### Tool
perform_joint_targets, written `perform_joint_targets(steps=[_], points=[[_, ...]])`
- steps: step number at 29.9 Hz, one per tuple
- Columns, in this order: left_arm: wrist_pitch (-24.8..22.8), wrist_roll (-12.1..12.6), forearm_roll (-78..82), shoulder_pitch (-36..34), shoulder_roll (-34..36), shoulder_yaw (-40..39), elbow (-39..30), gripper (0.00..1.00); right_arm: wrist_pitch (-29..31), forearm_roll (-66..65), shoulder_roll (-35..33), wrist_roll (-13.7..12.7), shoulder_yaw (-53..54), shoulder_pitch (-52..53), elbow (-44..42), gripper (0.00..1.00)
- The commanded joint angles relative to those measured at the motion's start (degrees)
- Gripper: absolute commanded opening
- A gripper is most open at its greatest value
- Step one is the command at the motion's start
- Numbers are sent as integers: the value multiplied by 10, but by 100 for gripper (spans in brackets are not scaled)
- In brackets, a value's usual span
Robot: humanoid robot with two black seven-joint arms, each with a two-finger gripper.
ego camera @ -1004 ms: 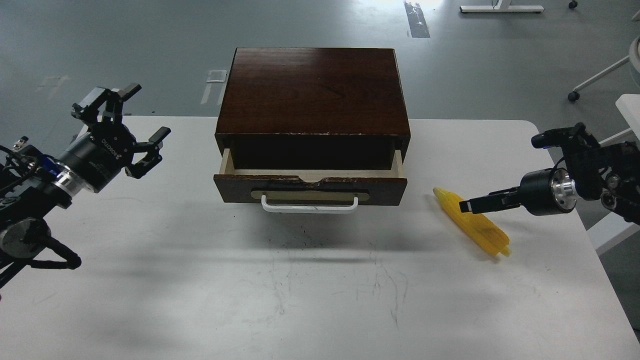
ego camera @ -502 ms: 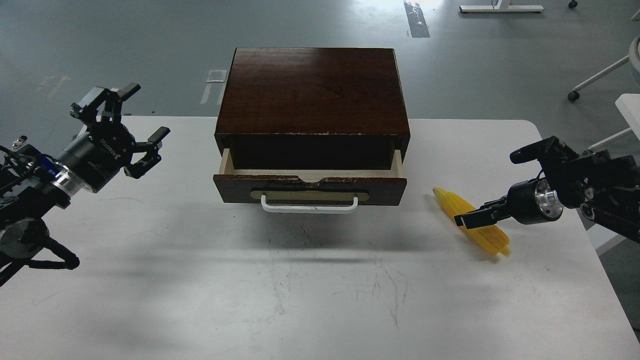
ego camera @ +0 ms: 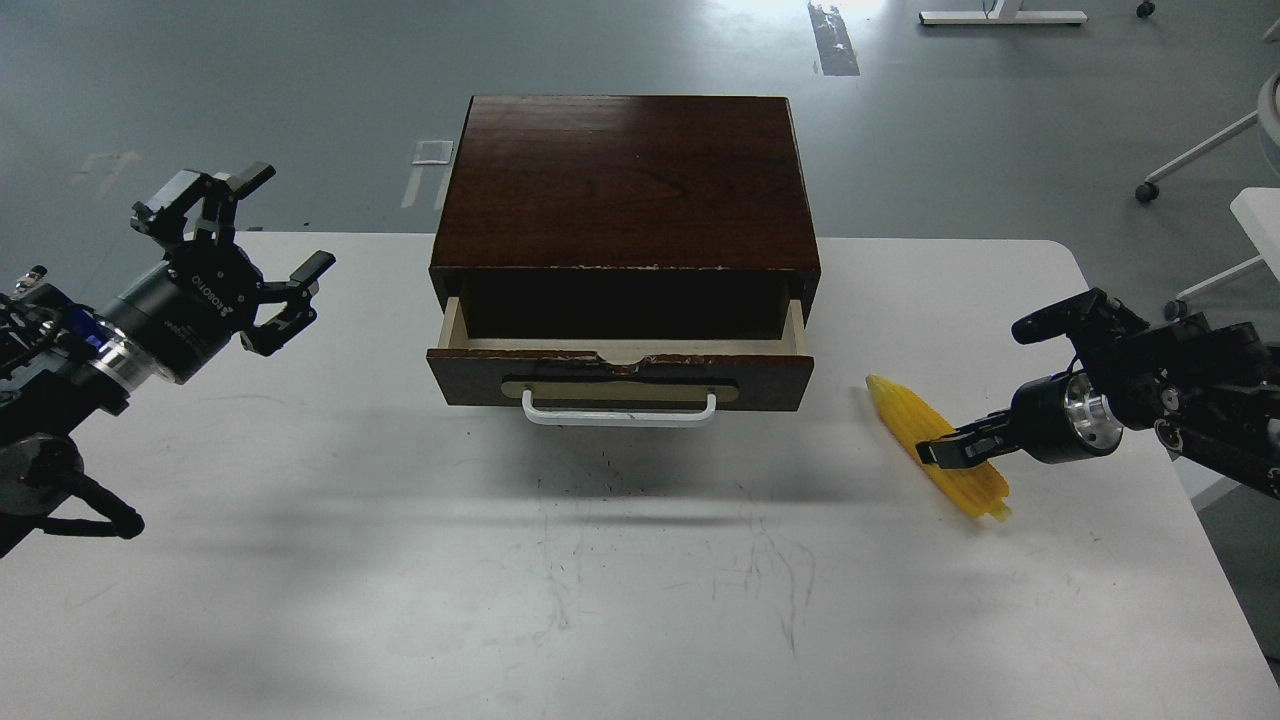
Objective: Put corn in drawer with both arms
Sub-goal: 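Reach the right gripper down and grasp the yellow corn cob, then lift the corn with the right gripper and carry it over the drawer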
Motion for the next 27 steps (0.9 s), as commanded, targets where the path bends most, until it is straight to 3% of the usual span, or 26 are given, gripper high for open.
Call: perform_joint_targets(steps=[1,7,18,27], points=[[-1,0,0,0,2,0,0,99,0,0,-4,0,-6,5,4,6],[-1,0,1,0,3,0,-1,99,0,1,-21,0,-4,63,33,6],[-1,0,1,-1,11,-3,-9,99,1,2,-32,0,-3,299,91,7],[-1,0,1,-1,18,-5,-10,99,-1,-10,80,0,-36,408,136,7]])
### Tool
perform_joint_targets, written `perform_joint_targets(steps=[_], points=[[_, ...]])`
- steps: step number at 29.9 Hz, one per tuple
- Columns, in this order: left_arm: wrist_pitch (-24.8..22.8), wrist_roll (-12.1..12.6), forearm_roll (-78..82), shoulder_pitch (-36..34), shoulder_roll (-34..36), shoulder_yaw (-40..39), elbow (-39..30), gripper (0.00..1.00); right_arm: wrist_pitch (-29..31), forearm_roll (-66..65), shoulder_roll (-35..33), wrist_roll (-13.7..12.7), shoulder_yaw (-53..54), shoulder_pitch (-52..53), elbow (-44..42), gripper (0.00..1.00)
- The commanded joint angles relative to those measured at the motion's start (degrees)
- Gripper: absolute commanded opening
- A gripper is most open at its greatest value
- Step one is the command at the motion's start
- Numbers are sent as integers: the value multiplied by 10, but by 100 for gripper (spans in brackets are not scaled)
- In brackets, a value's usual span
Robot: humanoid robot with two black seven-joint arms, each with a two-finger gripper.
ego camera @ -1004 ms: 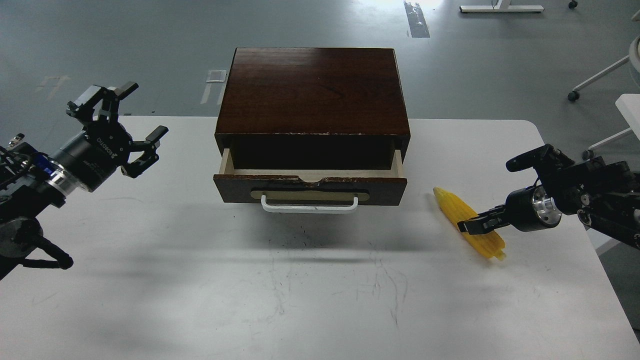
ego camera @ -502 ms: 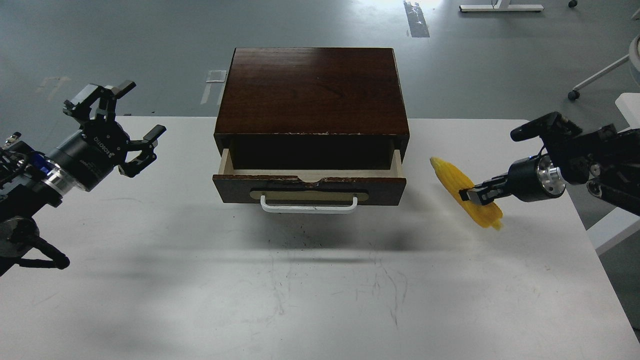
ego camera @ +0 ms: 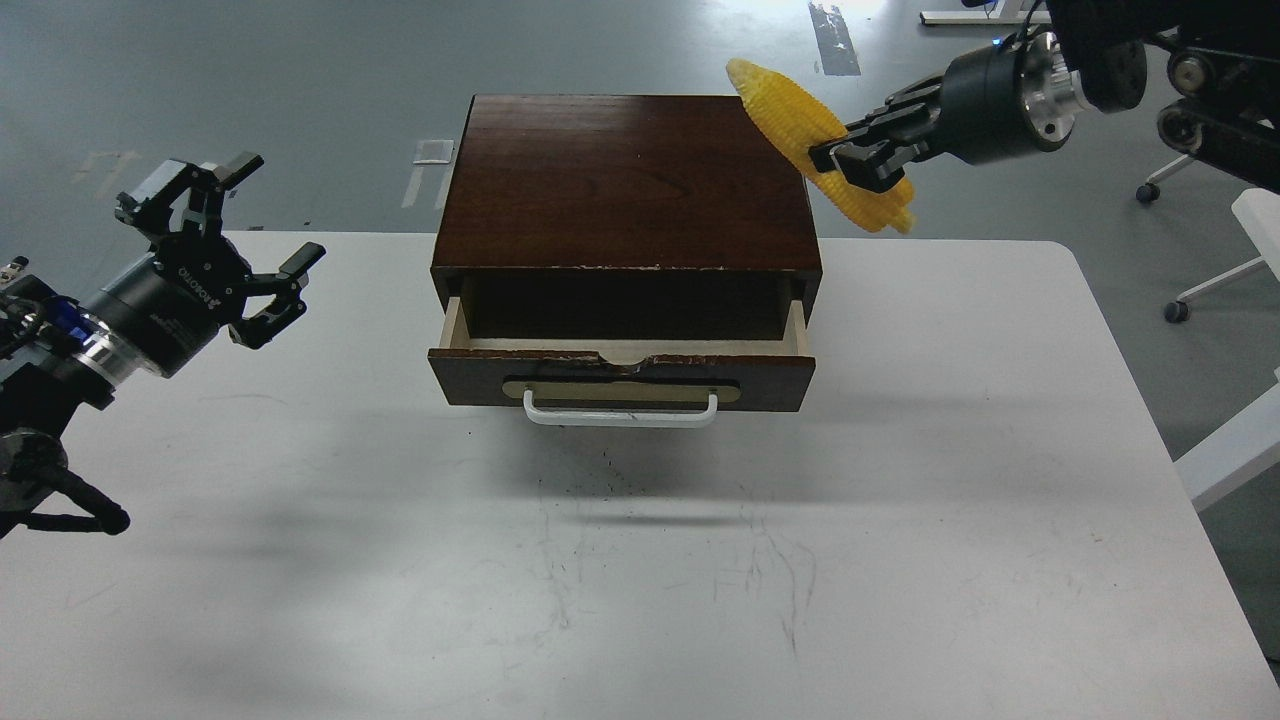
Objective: Put corn in drawer with both arms
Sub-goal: 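Lift the corn with the right gripper and carry it over the drawer, then lower the corn into the open drawer and open the right gripper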
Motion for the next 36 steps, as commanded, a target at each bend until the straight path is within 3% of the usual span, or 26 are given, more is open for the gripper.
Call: perform_joint_targets(steps=[1,13,19,28,36], points=[[0,0,-1,0,7,-3,0,99,-7,-21,62,0,-21,34,8,7],[0,0,0,0,23,-4,-9,99,-150,-93,218,0,-116,52,4,7],[0,0,-1,0,28,-4,-13,99,-190,-104,247,0,-149,50,-12,7],[0,0,-1,1,33,-4,-13,99,-200,-103,252,0,-160,36,-32,8],[0,0,-1,0,33,-5,-14,99,-200,-101,252,0,-160,18,-33,17]])
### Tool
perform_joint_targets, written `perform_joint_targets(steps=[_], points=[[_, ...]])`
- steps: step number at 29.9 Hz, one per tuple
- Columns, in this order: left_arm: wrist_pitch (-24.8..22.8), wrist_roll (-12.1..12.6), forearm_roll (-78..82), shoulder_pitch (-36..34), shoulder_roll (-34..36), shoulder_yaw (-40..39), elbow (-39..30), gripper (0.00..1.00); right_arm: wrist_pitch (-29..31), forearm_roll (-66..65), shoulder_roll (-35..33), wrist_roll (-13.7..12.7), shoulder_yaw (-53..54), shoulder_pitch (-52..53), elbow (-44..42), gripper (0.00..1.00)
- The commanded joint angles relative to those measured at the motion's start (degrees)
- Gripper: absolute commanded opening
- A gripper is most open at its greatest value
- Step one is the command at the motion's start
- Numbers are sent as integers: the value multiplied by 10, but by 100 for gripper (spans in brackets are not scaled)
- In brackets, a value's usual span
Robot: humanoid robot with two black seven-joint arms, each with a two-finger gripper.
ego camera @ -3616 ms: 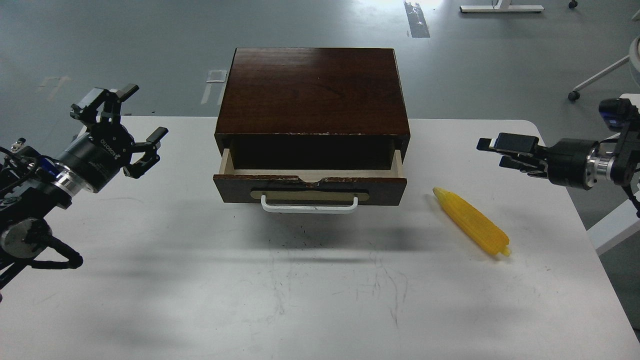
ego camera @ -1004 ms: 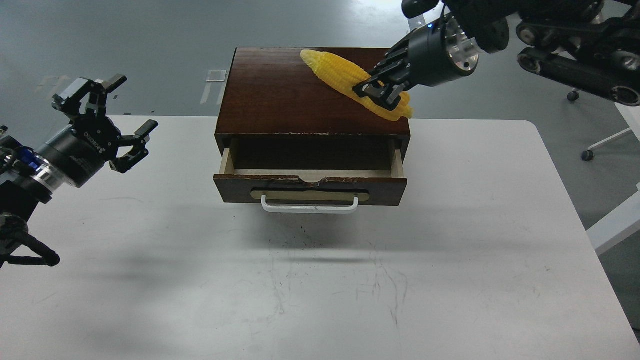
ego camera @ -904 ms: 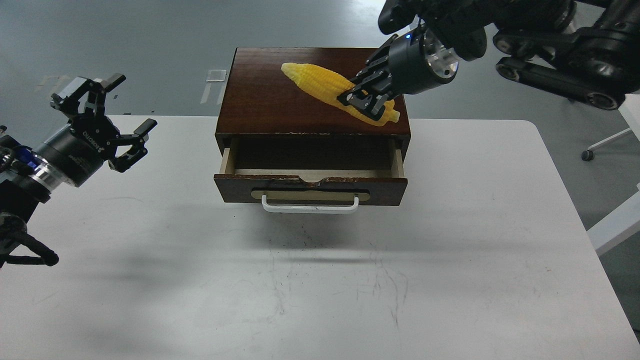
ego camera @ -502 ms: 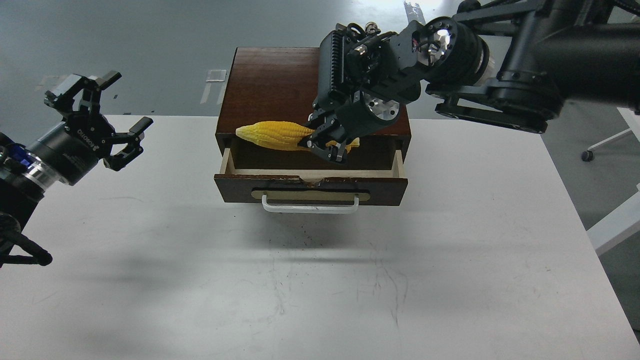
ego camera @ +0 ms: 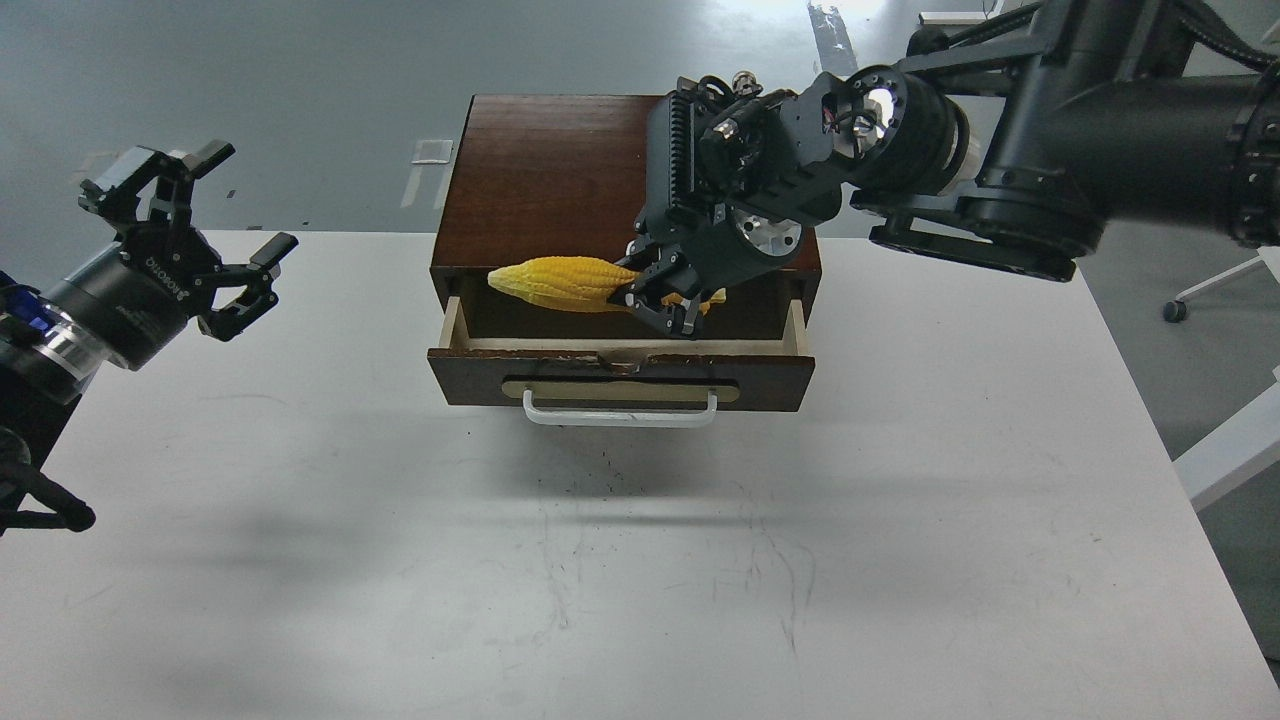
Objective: Put corn in drawer with both arms
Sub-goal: 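Lower the corn into the open drawer and open the right gripper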
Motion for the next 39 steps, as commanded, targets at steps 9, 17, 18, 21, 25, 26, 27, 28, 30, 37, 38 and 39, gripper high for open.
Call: perform_joint_targets(steps=[9,17,18,21,25,26,27,28,30,37,38,39], points=[[0,0,0,0,0,0,-2,99,0,1,-1,0,0,-18,-3,21],[0,0,0,0,1,0,-2,99,0,5,0,0,1,-25,-2,30],[0,0,0,0,1,0,-2,99,-1,5,0,0,0,-25,-2,30],[0,0,0,0,1,0,-3,99,-1,6,0,0,1,-26,-1,34],[0,0,0,0,1,0,-3,99,-1,8,-2,0,1,-26,1,34],[0,0,0,0,1,0,-3,99,-1,8,-2,0,1,-26,1,37],[0,0,0,0,1,0,-3,99,-1,8,-2,0,1,-26,1,37],[0,0,0,0,1,0,-3,99,-1,8,-2,0,1,-26,1,40],[0,0,0,0,1,0,-3,99,-1,9,-3,0,1,-26,2,43],[0,0,1,1,2,0,-7,99,-1,9,-4,0,1,-25,4,52],[0,0,1,1,2,0,-7,99,-1,9,-4,0,1,-25,4,53],[0,0,1,1,2,0,-8,99,-1,9,-4,0,1,-25,4,54]])
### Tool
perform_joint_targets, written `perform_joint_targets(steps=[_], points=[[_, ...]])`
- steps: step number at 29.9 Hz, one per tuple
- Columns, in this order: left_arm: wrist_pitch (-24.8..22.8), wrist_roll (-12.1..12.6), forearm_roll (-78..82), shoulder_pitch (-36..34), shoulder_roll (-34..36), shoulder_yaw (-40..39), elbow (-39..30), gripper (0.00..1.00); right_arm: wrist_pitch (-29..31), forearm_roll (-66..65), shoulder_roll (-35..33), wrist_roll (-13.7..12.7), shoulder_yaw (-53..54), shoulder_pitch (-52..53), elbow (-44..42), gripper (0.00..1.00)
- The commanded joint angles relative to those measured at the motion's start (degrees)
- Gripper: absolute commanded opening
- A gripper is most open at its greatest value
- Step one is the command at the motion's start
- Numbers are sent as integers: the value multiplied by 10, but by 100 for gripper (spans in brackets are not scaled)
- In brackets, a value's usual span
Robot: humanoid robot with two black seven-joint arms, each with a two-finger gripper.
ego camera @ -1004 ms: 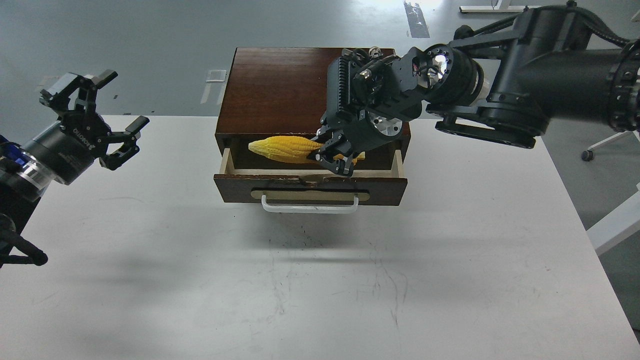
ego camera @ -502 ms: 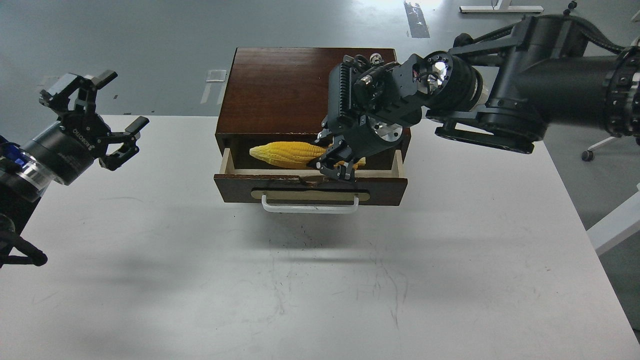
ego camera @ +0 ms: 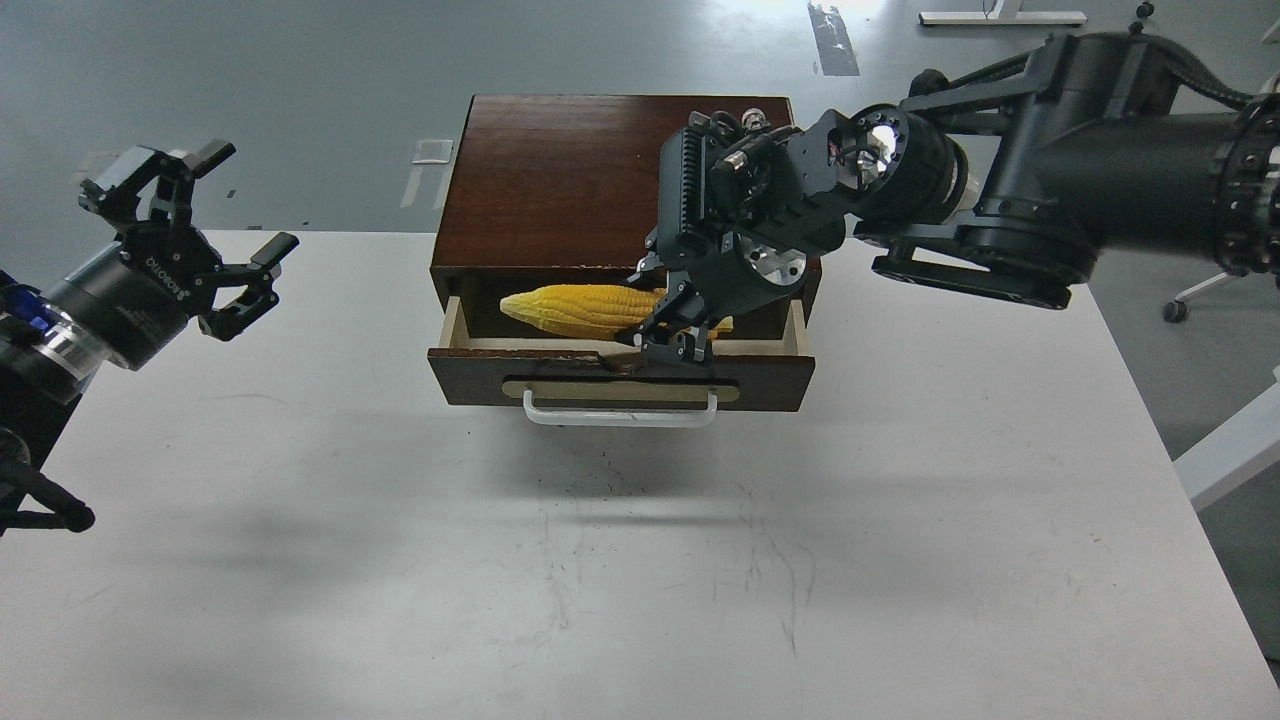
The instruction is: Put corn in drawer with both arms
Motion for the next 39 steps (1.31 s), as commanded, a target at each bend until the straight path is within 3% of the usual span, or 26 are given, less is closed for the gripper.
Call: perform_joint_targets(steps=[1,19,28,33,36,39], points=[[0,0,1,0,0,0,-2,99,0,0,0,0,0,1,0,54],[0,0,0,0,0,0,-2,99,-1,2,-4,0,0,8,8,58],[0,0,0,0,-2,0,-2,99,-2,118,-79,0,20,61,26,59],[0,0,0,0,-4,0,-2,99,1,214,-171,0,58,51,26,67],[0,0,1,0,-4,0,-2,99,1,324,-234,0,80,12,30,84],[0,0,1,1,-7,0,-2,99,1,392,-279,0,121,-39,35,94]])
